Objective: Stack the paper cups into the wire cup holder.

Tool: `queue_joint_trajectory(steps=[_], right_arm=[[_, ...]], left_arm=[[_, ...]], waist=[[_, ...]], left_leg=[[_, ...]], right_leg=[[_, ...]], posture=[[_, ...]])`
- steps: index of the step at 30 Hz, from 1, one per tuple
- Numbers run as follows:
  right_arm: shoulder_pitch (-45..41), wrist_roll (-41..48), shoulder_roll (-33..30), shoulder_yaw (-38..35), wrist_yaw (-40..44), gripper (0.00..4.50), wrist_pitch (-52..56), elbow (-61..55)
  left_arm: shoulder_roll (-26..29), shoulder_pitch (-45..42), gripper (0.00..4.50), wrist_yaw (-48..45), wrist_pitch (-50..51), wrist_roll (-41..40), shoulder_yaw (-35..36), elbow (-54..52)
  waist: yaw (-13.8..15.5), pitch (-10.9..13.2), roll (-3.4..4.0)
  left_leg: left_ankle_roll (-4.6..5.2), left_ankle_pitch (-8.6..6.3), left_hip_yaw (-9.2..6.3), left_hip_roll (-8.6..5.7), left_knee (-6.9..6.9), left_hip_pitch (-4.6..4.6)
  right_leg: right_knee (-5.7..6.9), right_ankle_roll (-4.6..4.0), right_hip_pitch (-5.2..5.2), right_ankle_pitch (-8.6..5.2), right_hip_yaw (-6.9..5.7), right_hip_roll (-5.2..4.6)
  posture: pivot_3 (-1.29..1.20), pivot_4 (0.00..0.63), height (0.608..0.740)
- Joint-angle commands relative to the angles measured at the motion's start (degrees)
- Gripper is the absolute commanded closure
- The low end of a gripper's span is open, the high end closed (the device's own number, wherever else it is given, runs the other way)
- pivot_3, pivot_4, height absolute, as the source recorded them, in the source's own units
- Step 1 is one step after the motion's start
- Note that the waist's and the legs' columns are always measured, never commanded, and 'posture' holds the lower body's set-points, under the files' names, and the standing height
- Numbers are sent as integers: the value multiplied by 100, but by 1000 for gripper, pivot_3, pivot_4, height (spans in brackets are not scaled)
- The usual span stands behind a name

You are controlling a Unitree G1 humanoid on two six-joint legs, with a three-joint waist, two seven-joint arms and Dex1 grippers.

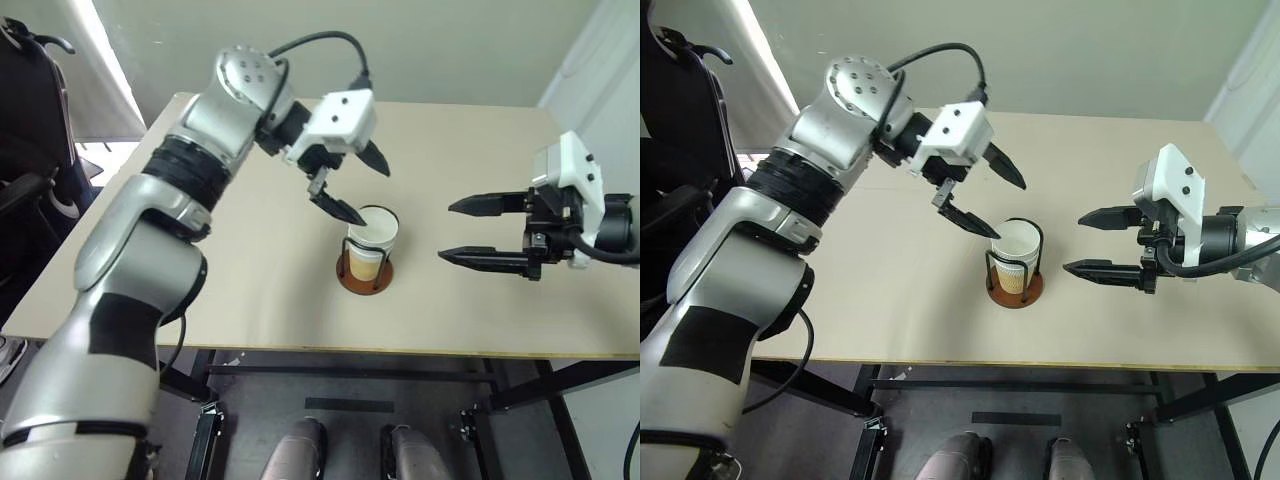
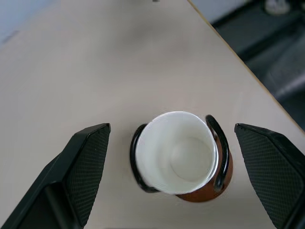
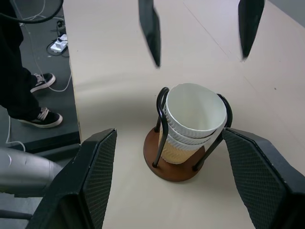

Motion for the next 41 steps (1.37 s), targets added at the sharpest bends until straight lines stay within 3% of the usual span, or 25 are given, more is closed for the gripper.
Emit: queue_joint_trajectory(steps=[1,9,13,19,30,41], right_arm=[[-120,-161,53,56,109,917,-212,205],[-306,-642,384,430,91,917,-377,929],[-478,-1065,538,624,122,917,-645,1578],[-894,-1509,937,614,-170,917,-776,2528],[-1265,-2004,1966,194,-992,917,-1666,3655],[-1190,-2591,2823,-75,-2099,917,-2583,4542]], left_arm=[[141,158,27,-136,606,-48,718,-264],[314,1012,27,672,1889,-8,2029,-1176],[509,1751,27,1456,2338,-124,2796,-1696],[375,2452,27,2672,2683,-36,3495,-2309],[-208,3117,27,4935,2585,313,4208,-2770],[-527,3501,27,5643,2708,356,4336,-3033]], waist=[[-17,0,0],[-2,0,0],[-35,0,-1],[-43,-1,-1],[-37,0,0],[-16,0,0]], left_leg=[[-1,1,-3,0,0,1],[8,13,-9,-2,3,4],[7,15,-4,-1,3,8],[4,28,-4,1,2,13],[-1,34,-6,0,-4,36],[-11,28,-11,-3,-10,70]], right_leg=[[0,-1,0,0,-3,2],[2,0,4,2,0,-5],[5,-5,4,4,-1,-2],[11,-13,5,10,-3,0],[11,-27,21,21,-4,0],[9,-44,47,26,-3,0]], posture=[[0,150,740],[0,150,740],[0,150,740],[0,150,740],[0,150,740],[0,150,740]])
